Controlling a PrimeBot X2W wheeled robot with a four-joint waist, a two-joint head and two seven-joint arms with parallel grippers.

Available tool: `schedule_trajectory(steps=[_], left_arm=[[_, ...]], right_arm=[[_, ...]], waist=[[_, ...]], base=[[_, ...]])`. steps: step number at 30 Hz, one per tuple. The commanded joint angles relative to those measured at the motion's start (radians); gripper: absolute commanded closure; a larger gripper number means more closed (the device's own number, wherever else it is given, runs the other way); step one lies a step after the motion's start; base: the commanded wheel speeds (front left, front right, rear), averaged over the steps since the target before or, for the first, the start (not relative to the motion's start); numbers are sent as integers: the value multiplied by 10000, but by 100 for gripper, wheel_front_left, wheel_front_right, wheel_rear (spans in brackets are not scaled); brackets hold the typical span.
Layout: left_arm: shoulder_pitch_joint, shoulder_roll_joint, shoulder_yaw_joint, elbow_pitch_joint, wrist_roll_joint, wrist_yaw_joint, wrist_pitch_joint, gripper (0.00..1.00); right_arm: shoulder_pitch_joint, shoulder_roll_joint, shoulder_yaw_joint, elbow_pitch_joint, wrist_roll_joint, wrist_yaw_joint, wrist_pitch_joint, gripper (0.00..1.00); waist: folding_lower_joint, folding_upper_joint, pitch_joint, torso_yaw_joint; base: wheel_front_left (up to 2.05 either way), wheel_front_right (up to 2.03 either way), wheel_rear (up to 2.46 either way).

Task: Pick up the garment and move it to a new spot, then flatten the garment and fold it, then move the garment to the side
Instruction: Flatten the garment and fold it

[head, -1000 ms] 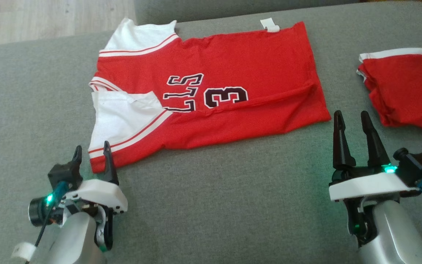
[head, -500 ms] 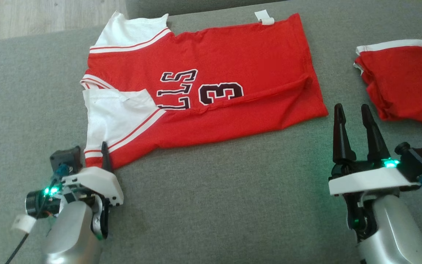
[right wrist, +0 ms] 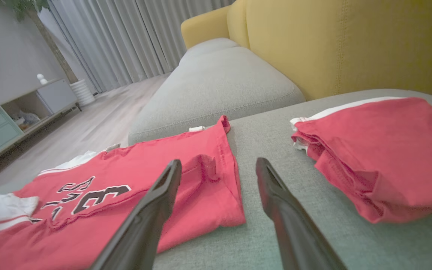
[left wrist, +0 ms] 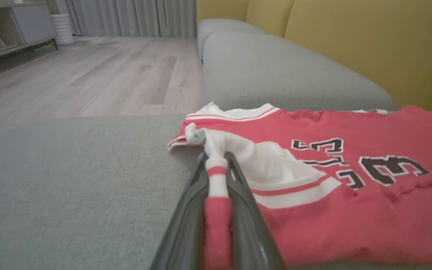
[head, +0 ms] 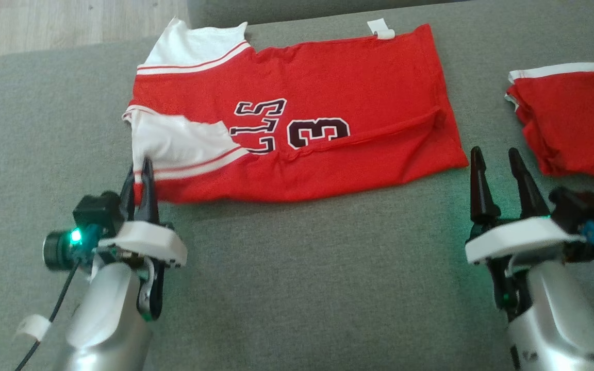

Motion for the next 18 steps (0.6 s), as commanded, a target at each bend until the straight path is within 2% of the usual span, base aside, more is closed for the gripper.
schedule_trajectory(steps=[1,8,12,18], left_arm=[[-547,297,222,-599,113,-36,-272,100],[-618,246,1,-1537,294,-109,-561,100],[-623,201,-125,-1697,336,-147,-586,100],[-584,133,-370,-1783,386,-238,-614,100]], right_arm=[[-655,35,36,19,-272,-9,240,0],[-1908,35,-506,1795,-1145,-9,1573,0],[-2370,35,-568,2549,-1225,-9,1860,0],[-3042,35,-666,4089,-2166,-9,2414,0]], waist=[[-1,0,58,47],[-1,0,292,252],[-1,0,378,374],[-1,0,477,599]], base=[[0,0,0],[0,0,0],[0,0,0],[0,0,0]])
